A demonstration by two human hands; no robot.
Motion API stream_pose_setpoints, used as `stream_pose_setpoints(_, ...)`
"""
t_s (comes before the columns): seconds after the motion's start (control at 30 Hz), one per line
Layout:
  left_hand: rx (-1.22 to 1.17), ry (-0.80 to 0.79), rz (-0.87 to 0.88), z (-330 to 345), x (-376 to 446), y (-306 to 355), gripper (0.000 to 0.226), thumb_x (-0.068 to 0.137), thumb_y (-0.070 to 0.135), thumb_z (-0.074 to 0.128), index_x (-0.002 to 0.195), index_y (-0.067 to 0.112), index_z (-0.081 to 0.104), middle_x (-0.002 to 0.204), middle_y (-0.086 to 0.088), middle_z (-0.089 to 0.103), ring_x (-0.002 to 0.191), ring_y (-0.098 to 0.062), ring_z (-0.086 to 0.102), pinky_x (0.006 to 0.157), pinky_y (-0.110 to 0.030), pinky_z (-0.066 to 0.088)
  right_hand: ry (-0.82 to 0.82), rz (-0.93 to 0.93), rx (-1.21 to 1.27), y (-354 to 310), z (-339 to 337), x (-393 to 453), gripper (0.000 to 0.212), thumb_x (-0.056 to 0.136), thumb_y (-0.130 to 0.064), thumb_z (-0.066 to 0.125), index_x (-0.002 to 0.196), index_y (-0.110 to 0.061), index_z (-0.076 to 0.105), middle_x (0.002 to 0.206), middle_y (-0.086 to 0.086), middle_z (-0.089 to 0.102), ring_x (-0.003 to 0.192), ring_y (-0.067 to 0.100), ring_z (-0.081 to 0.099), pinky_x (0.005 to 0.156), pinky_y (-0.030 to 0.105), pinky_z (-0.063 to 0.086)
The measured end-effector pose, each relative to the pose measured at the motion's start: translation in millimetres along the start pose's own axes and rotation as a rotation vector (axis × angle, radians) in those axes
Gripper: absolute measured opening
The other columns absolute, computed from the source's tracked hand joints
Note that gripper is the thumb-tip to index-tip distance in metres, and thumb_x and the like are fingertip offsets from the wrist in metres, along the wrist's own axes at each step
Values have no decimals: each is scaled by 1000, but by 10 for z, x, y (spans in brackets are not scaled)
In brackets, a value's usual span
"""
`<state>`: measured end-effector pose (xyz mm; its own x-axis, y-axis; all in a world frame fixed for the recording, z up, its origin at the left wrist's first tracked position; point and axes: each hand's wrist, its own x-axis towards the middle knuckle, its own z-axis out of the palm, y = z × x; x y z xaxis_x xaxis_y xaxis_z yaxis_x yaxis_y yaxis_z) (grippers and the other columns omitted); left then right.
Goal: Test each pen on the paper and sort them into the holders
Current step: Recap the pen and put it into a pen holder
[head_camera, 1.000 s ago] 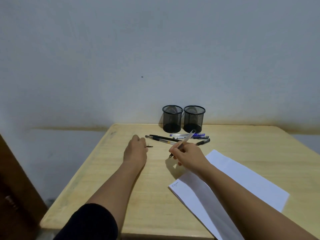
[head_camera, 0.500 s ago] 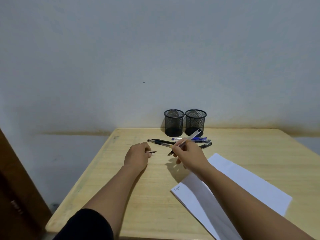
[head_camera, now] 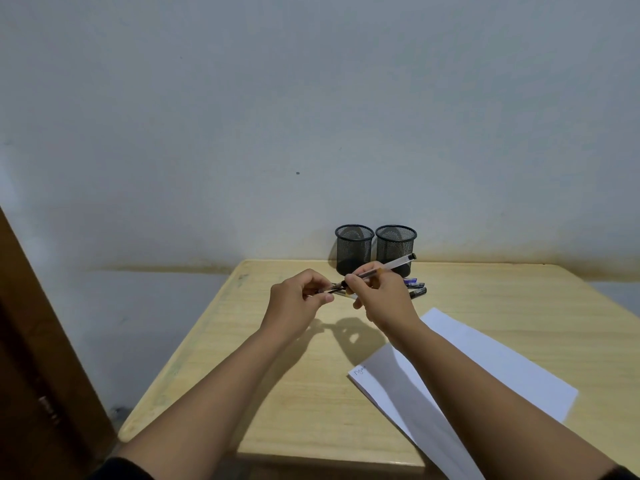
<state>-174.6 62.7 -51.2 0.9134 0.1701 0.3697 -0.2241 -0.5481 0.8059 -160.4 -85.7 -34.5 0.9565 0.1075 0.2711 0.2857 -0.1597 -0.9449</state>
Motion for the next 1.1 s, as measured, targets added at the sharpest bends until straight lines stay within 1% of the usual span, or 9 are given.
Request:
stream_pose_setpoints(0.17, -17, -8, 23, 6, -54, 96, 16, 77, 13, 73, 80, 27, 66, 80, 11, 70, 82, -7, 66, 68, -6, 45, -2, -9, 8, -14, -33, -33, 9, 86, -17, 63, 83, -9, 61, 58, -6, 59, 50, 9, 55, 41, 10, 35)
stream_pose_setpoints(0.3, -33, 16, 32, 23, -83, 154, 13, 78, 11, 72, 80, 24, 69, 78, 11, 70, 68, 12, 60, 63, 0, 42, -23, -7, 56, -33, -92, -49, 11, 85, -16, 66, 76, -13, 60, 63, -1, 59, 49, 3, 55, 43, 20, 38)
stream_pose_setpoints(0.43, -47, 49, 40, 95, -130, 194, 7, 78, 8, 71, 84, 14, 71, 77, 11, 67, 66, 16, 59, 63, 4, 41, -9, -43, 111, -44, -112, -85, 10, 84, -9, 65, 75, -10, 61, 64, 6, 60, 58, 13, 56, 44, 23, 42)
stream_pose_setpoints(0.57, -45, 30, 78, 112, -166, 222, 7, 79, 7, 71, 85, 12, 71, 77, 12, 67, 64, 23, 57, 63, 4, 40, -13, -28, 142, -5, -145, -131, 7, 87, -13, 63, 83, -8, 62, 67, 3, 63, 55, 2, 58, 44, 22, 44)
stream_pose_setpoints(0.7, -4, -67, 68, 76, -142, 270, 16, 75, 11, 75, 90, 15, 71, 87, 5, 73, 65, 19, 59, 65, 2, 42, -41, 26, 151, 28, -191, -140, 8, 92, -16, 57, 89, -8, 57, 79, 6, 64, 70, 10, 63, 50, 25, 49)
stream_pose_setpoints(0.83, 25, -115, 86, 7, -99, 402, 29, 81, 22, 70, 109, 25, 67, 104, 7, 68, 95, -1, 62, 77, -4, 41, -126, 104, 212, -7, -204, -173, 11, 97, -15, 45, 94, -7, 53, 88, 7, 67, 83, 20, 67, 71, 34, 54)
stream_pose_setpoints(0.93, -45, -77, 159, -17, -76, 586, 32, 85, 17, 65, 116, 24, 63, 111, 4, 67, 104, -4, 61, 86, -9, 44, -297, 146, 145, -33, -193, -262, 8, 98, -15, 39, 93, -13, 43, 82, 8, 68, 76, 23, 68, 67, 31, 52)
stream_pose_setpoints(1.03, -92, -98, 191, -1, -63, 744, 43, 89, 15, 60, 128, 30, 52, 113, 7, 62, 101, -4, 59, 78, 3, 41, -397, 183, 17, -20, -163, -328, 11, 98, -22, 41, 90, -14, 38, 83, 18, 62, 72, 30, 67, 66, 36, 54)
stream_pose_setpoints(1.1, -109, -113, 168, 7, -61, 781, 48, 90, 17, 58, 132, 35, 46, 114, 8, 59, 102, -7, 60, 78, -3, 41, -435, 191, -32, -39, -161, -375, 14, 98, -26, 43, 95, -12, 39, 87, 20, 53, 63, 30, 66, 63, 38, 57)
